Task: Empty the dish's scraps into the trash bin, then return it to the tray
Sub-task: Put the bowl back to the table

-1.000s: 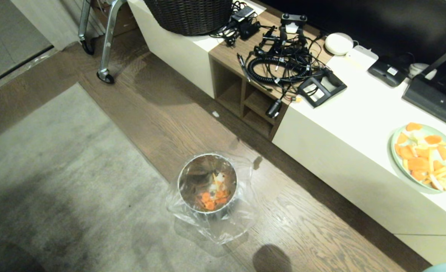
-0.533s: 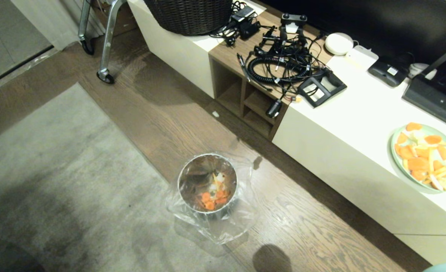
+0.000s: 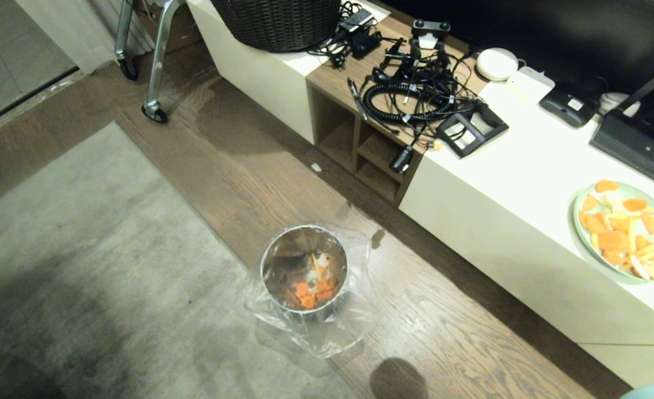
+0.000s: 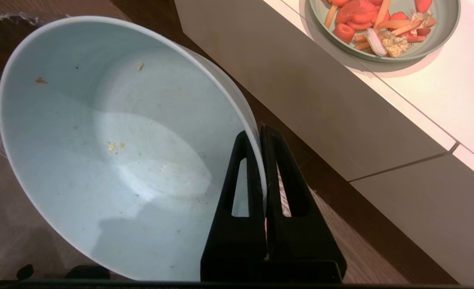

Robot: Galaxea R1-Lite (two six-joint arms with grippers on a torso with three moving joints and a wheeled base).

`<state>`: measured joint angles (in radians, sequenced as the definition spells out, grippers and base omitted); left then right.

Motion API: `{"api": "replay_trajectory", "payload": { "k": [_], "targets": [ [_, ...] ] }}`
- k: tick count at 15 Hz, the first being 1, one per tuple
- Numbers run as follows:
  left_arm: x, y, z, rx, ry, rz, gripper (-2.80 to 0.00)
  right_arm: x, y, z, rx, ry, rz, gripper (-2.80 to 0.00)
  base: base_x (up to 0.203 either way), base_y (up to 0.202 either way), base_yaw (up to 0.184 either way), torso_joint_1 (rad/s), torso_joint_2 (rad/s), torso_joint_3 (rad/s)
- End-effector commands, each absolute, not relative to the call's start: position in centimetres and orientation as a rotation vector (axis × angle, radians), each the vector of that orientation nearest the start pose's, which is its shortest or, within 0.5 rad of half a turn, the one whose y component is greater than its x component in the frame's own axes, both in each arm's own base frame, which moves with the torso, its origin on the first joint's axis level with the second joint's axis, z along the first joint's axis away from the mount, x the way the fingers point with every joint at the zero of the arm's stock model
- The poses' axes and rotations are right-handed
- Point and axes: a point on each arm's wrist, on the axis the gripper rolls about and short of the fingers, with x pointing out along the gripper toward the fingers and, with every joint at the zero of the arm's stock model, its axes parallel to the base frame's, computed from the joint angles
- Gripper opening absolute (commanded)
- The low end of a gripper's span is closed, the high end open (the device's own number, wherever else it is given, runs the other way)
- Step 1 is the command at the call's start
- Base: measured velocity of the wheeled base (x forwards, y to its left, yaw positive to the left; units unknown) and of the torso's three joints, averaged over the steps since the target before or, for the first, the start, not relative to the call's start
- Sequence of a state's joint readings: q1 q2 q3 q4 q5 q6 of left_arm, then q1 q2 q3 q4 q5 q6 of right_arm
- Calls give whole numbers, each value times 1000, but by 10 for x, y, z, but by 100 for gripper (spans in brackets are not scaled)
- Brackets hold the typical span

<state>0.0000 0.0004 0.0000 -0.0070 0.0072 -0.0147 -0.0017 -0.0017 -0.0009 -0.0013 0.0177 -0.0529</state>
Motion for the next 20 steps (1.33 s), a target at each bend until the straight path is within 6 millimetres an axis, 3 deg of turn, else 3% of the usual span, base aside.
{"api": "replay_trajectory", "payload": {
  "k": [1,20],
  "targets": [
    [-23,0,76,-14,-8,8,-280,-23,0,76,-54,-2,17,-280,0,0,0,0,0,0],
    [-23,0,76,-15,-8,9,-280,-23,0,76,-54,-4,17,-280,0,0,0,0,0,0]
  ]
}}
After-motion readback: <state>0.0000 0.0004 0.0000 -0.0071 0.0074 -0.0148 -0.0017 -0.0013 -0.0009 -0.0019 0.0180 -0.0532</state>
